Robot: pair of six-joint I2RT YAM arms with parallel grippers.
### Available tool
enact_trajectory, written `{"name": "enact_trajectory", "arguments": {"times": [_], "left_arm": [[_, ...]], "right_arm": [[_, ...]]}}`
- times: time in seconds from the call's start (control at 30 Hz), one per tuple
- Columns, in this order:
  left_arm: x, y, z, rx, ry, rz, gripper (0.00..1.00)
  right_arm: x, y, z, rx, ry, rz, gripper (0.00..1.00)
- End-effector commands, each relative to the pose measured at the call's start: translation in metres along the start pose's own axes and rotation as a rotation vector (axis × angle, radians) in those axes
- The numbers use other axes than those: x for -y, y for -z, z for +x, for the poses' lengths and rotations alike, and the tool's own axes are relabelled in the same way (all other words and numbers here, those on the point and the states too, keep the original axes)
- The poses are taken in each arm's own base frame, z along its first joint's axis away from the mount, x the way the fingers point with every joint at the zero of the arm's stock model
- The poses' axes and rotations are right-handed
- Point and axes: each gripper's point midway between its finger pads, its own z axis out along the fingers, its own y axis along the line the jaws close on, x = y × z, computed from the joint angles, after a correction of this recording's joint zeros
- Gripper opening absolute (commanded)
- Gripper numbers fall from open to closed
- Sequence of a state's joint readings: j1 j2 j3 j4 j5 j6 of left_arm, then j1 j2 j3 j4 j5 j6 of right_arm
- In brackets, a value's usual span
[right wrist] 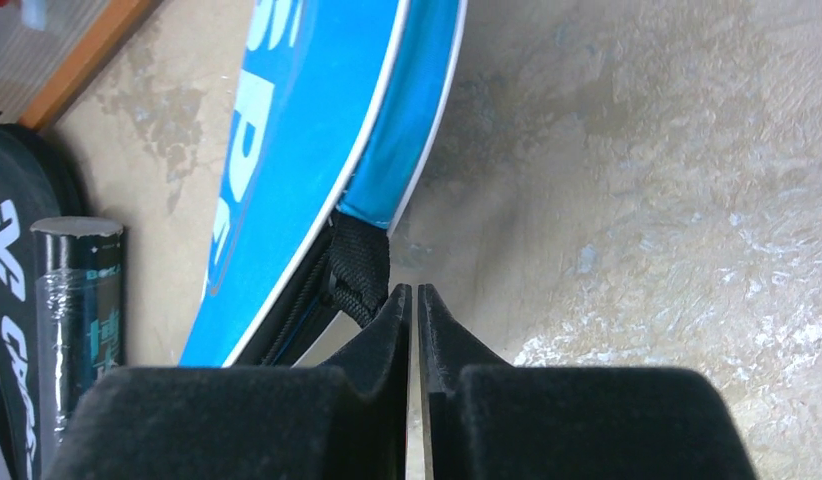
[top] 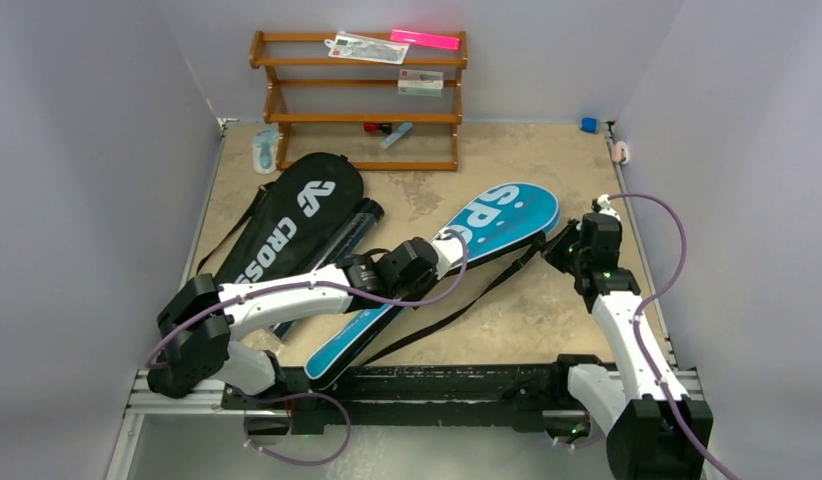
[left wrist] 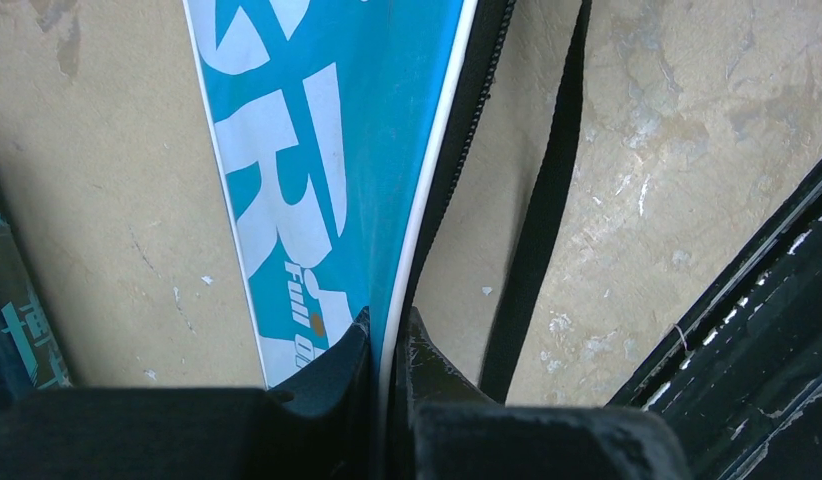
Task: Pack up the badminton gear
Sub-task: Zip the racket bag at the center of the board.
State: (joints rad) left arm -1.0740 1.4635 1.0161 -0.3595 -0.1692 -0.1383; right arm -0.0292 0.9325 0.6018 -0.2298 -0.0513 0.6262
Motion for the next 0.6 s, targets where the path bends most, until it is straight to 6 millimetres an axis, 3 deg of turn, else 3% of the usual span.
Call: {"name": "enact_trajectory", "arguments": {"times": [0.0,0.13,0.23,0.33,0.57], "left_arm": [[-0.001,0.014,-0.032,0.123,0.037,0.006,0.00],[-0.001,0.014,-0.032,0.124,0.038,0.007,0.00],[0.000,0.013,-0.032,0.126,0.041,0.011,0.00],[0.000,0.013,-0.033,0.131,0.043,0.015,0.00],[0.001,0.013,-0.035,0.133,0.042,0.017,0.00]], "right_arm": [[-0.021,0.018,-0.017,0.035,0.075,-0.087,0.07],[-0.030,0.028,-0.021,0.050,0.081,-0.120,0.11],[-0.038,0.035,-0.021,0.047,0.099,-0.166,0.25],[-0.048,0.038,-0.025,0.060,0.138,-0.218,0.29],[-0.053,0.042,-0.026,0.051,0.174,-0.239,0.26]]}}
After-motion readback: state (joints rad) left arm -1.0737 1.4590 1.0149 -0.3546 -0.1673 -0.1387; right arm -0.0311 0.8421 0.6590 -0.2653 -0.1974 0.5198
